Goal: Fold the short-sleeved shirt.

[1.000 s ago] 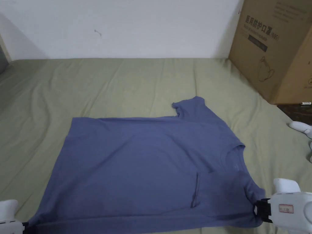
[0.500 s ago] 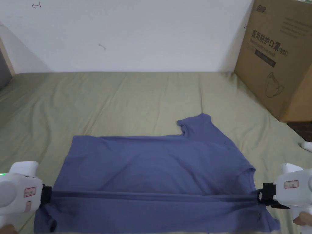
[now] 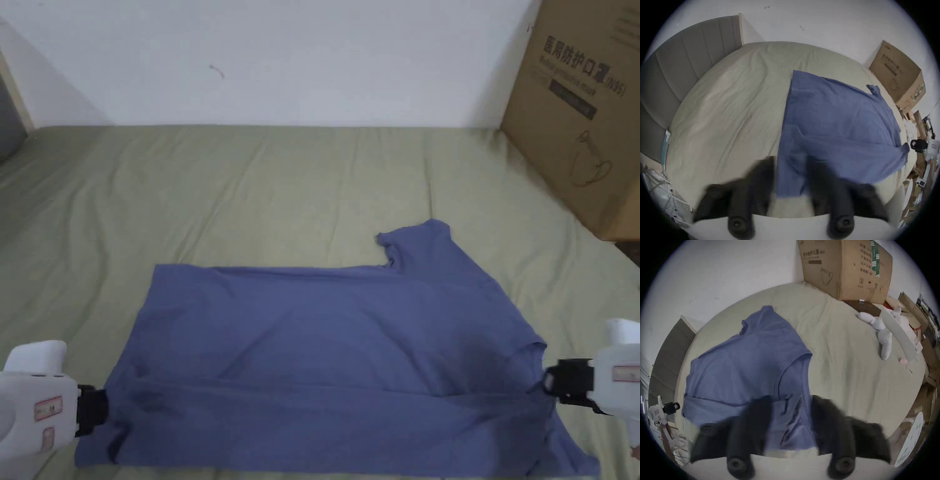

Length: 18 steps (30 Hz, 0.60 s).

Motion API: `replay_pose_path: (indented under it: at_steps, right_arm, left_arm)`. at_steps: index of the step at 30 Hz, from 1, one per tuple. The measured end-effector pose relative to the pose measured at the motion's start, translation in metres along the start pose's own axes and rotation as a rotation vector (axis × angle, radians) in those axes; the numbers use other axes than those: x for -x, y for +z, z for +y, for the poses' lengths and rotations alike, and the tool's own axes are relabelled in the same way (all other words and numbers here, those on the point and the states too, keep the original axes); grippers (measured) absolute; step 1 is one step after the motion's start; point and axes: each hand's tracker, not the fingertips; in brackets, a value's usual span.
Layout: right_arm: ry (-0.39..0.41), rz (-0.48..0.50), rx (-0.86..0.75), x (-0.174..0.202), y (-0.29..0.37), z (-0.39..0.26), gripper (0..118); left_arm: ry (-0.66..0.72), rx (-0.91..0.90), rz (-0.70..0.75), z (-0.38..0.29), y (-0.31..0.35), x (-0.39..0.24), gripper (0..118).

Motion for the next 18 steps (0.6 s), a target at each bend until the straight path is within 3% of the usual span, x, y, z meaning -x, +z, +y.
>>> replay_pose_path:
  at_steps: [1, 6, 7, 9, 10, 15, 16, 17, 18]
  right_arm:
    - [-0.007, -0.013, -0.007, -0.001, 0.005, -0.008, 0]
    - [-0.017, -0.016, 0.052, -0.009, 0.011, -0.049, 0]
    - [-0.019, -0.023, 0.064, -0.011, 0.009, -0.055, 0]
    - [-0.049, -0.015, 0.082, -0.013, 0.009, -0.068, 0]
    - [-0.061, -0.006, 0.089, -0.014, 0.009, -0.073, 0]
    - [-0.088, -0.015, 0.101, -0.026, 0.009, -0.090, 0]
    - [-0.096, -0.017, 0.103, -0.027, 0.010, -0.093, 0]
    - [-0.107, -0.018, 0.103, -0.029, 0.012, -0.095, 0]
    - [-0.122, -0.017, 0.103, -0.035, 0.010, -0.095, 0]
  left_arm:
    - [0.003, 0.008, 0.019, -0.011, 0.004, 0.001, 0]
    - [0.039, 0.015, -0.012, -0.052, 0.015, 0.009, 0]
    - [0.054, 0.001, -0.019, -0.053, 0.014, 0.010, 11]
    - [0.069, 0.007, -0.008, -0.045, 0.008, 0.008, 65]
    - [0.066, 0.010, -0.008, -0.039, 0.000, 0.009, 85]
    - [0.111, 0.099, -0.021, -0.023, -0.051, 0.008, 81]
    - [0.096, 0.156, -0.015, -0.025, -0.062, 0.005, 58]
    - [0.005, 0.137, 0.080, -0.027, -0.062, 0.002, 42]
    - [0.002, 0.117, 0.031, -0.022, -0.052, -0.001, 42]
